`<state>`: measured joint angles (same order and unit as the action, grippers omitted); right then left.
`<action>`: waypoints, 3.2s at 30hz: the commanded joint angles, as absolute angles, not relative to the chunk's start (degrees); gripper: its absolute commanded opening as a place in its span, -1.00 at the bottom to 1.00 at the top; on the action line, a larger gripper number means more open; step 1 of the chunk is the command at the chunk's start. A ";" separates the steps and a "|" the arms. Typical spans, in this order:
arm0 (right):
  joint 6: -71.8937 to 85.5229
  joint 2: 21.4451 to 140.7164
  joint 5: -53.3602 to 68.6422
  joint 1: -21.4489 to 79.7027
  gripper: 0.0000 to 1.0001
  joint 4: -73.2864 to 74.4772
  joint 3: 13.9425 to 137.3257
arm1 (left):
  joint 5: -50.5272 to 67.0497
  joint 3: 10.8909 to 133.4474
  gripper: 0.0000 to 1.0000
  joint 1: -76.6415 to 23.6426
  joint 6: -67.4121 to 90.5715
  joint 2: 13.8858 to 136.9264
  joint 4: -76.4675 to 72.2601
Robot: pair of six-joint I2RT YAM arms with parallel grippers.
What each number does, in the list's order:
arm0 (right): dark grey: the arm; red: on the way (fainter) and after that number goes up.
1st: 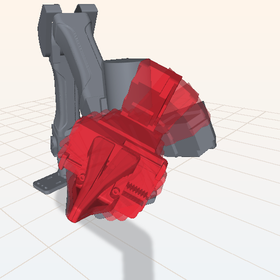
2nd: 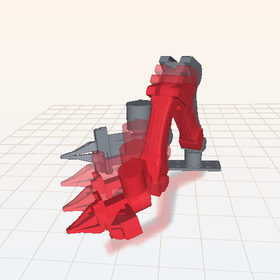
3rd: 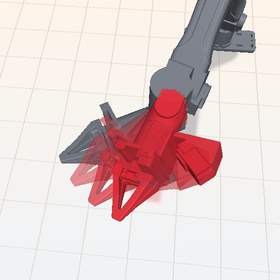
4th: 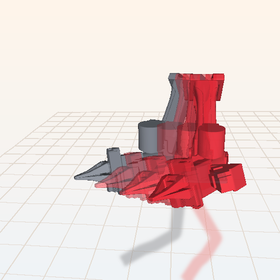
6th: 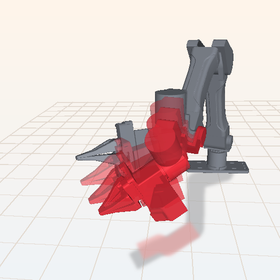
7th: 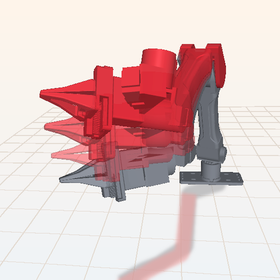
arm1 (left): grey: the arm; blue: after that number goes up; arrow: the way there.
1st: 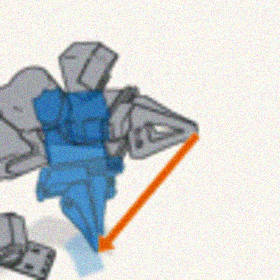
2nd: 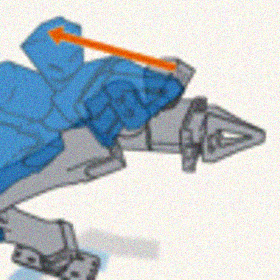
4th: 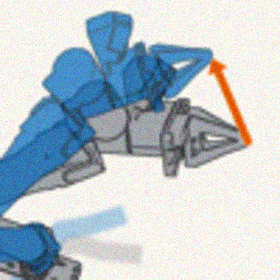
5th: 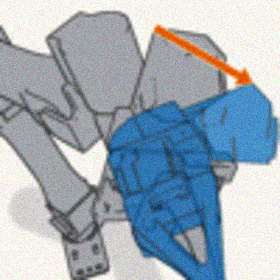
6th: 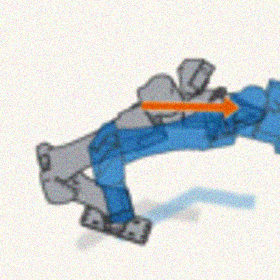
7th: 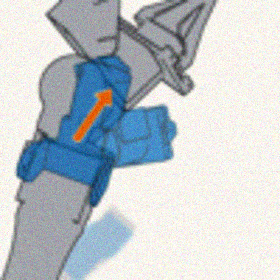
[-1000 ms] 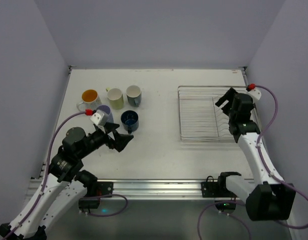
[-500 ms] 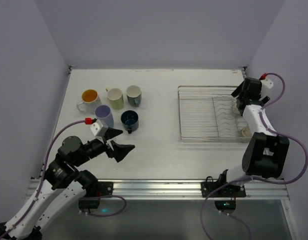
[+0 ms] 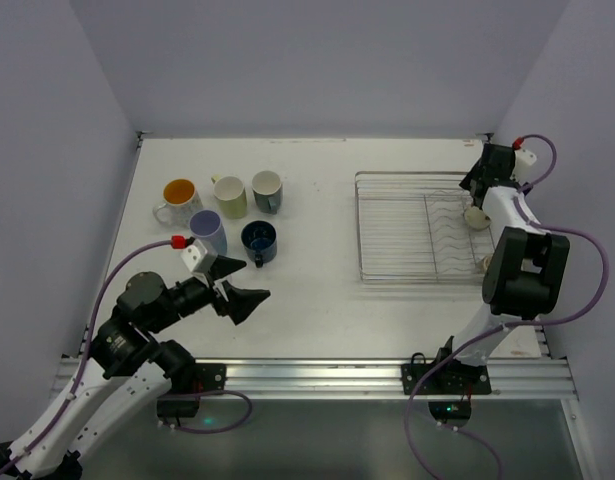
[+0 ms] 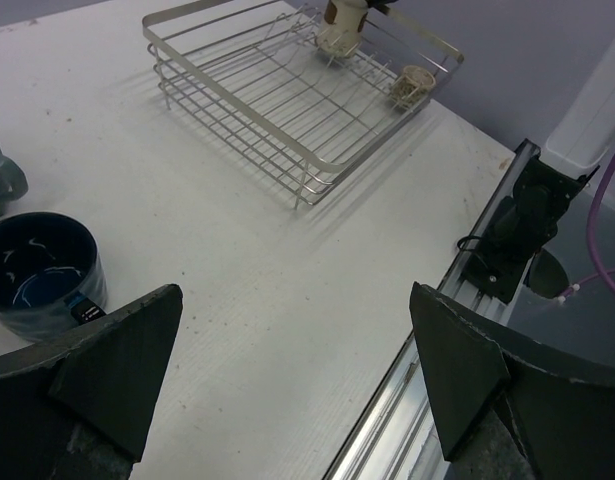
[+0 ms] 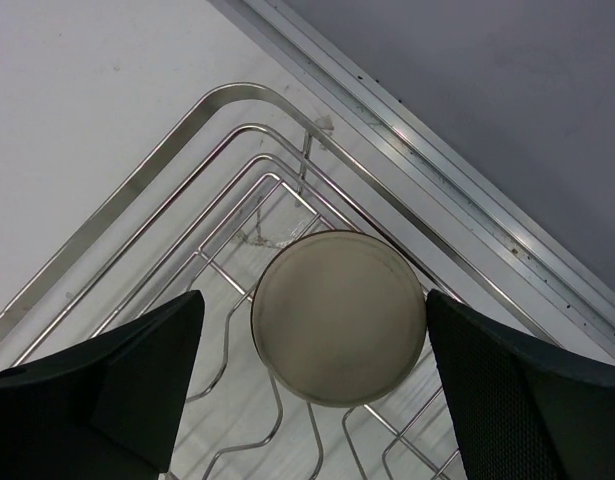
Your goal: Unload the cups from the dish rack
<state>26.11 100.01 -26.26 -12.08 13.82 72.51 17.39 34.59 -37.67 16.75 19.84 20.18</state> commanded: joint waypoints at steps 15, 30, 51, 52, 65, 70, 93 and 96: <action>26.81 103.80 -24.17 -12.39 0.74 21.09 76.91 | 16.96 34.54 1.00 -37.62 16.08 20.30 18.81; 25.05 89.14 -23.30 -12.30 -0.36 16.62 74.01 | 17.05 34.72 1.00 -36.83 16.00 21.35 18.90; 51.93 42.19 23.02 15.60 -0.42 -18.25 31.31 | 27.68 32.08 0.59 -36.65 39.70 37.41 -9.30; 52.64 41.67 23.46 17.47 -0.42 -19.67 30.59 | 29.25 31.38 0.56 -36.82 41.12 38.83 -13.41; 59.23 50.80 28.39 32.16 -0.37 -40.95 23.73 | 26.64 31.64 0.20 -45.26 48.96 54.05 -31.11; 61.96 52.29 28.91 33.57 -0.37 -46.75 20.66 | 22.68 31.20 -0.01 -45.79 47.64 52.74 -32.08; 42.63 12.67 -0.24 35.24 0.98 22.39 24.87 | 0.79 46.40 -1.00 -45.97 23.11 58.88 35.14; 41.49 11.60 -4.03 35.16 0.98 26.09 26.63 | 3.86 47.19 -1.00 -46.05 21.62 63.00 36.03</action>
